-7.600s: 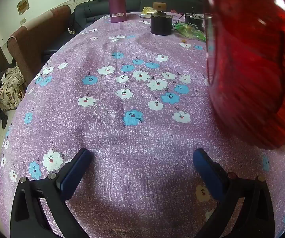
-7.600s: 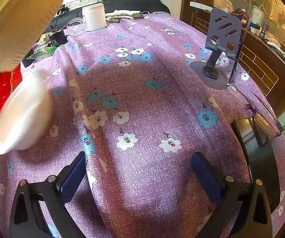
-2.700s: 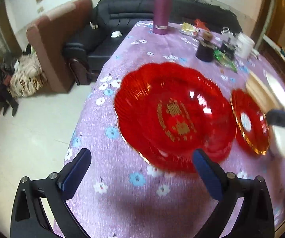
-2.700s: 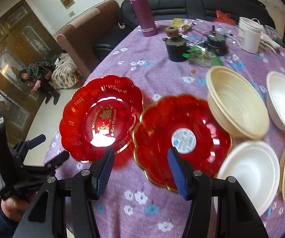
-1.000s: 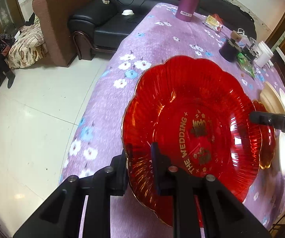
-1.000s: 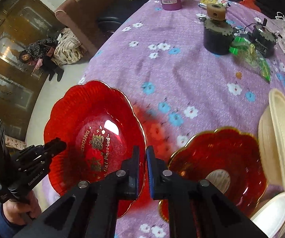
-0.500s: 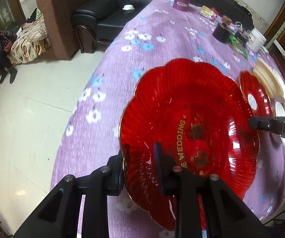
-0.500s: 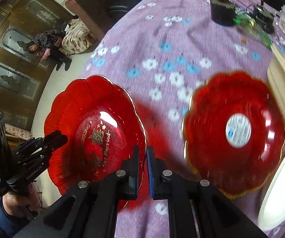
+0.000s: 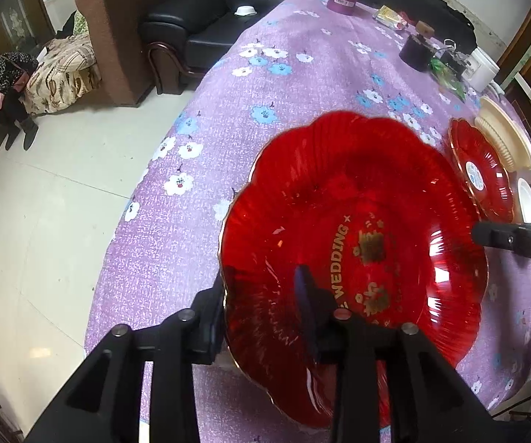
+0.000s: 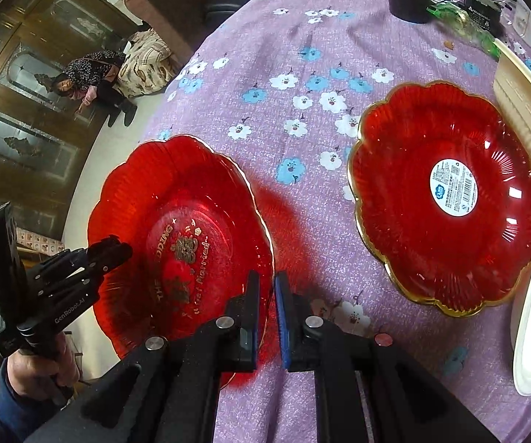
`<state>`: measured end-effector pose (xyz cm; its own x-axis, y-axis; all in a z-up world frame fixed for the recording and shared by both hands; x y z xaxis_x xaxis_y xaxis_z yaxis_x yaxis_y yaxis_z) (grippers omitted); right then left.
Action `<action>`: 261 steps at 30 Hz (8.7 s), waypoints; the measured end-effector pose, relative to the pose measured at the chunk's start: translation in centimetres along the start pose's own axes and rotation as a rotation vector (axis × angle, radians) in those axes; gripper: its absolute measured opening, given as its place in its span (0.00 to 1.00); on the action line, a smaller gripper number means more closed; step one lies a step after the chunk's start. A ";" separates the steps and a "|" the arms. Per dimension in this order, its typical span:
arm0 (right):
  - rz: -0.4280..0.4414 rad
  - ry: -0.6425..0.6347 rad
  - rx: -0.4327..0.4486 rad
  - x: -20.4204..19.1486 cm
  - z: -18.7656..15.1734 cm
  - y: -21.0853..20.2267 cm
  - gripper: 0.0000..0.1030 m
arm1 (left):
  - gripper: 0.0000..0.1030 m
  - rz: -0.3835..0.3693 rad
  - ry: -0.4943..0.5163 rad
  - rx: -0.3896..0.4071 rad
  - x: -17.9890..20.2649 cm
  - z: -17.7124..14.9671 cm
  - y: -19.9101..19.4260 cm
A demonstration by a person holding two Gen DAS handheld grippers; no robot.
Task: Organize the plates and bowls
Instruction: 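Lift the red wedding plate with the left gripper and carry it aside, then lower the red wedding plate onto the table and open the left gripper, then grasp the rim of the smaller red plate with the sticker using the left gripper, then carry the smaller red plate onto the wedding plate and open the left gripper, then move the left gripper to the white foam bowl and grasp its rim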
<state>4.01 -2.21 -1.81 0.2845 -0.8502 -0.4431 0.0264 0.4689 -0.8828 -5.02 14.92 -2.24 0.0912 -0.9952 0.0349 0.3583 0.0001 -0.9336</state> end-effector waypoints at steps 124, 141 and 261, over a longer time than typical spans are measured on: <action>-0.105 0.248 0.262 14.0 -11.7 -10.1 0.13 | 0.39 -0.142 0.527 0.074 22.6 -0.6 -2.5; -0.090 0.124 0.263 8.2 -9.3 -9.7 0.13 | 0.39 -0.092 0.412 0.158 16.4 0.5 -5.0; -0.131 0.431 0.337 26.5 -9.4 -14.7 0.17 | 0.29 -0.280 0.551 0.036 37.0 3.7 2.8</action>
<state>2.17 -33.87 -2.02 -0.1574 -0.8943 -0.4189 0.3603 0.3429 -0.8675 2.76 -21.56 -2.27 -0.5006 -0.8621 0.0787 0.3309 -0.2746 -0.9028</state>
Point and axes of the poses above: each gripper's, at about its wrist camera, not at the fingertips, and y roughly the way its jaws point, x to its right, z to its top, the point moved 7 cm from there along y, roughly the way its jaws point, and after that the axes turned 7 degrees about y, right-handed, at the moved point
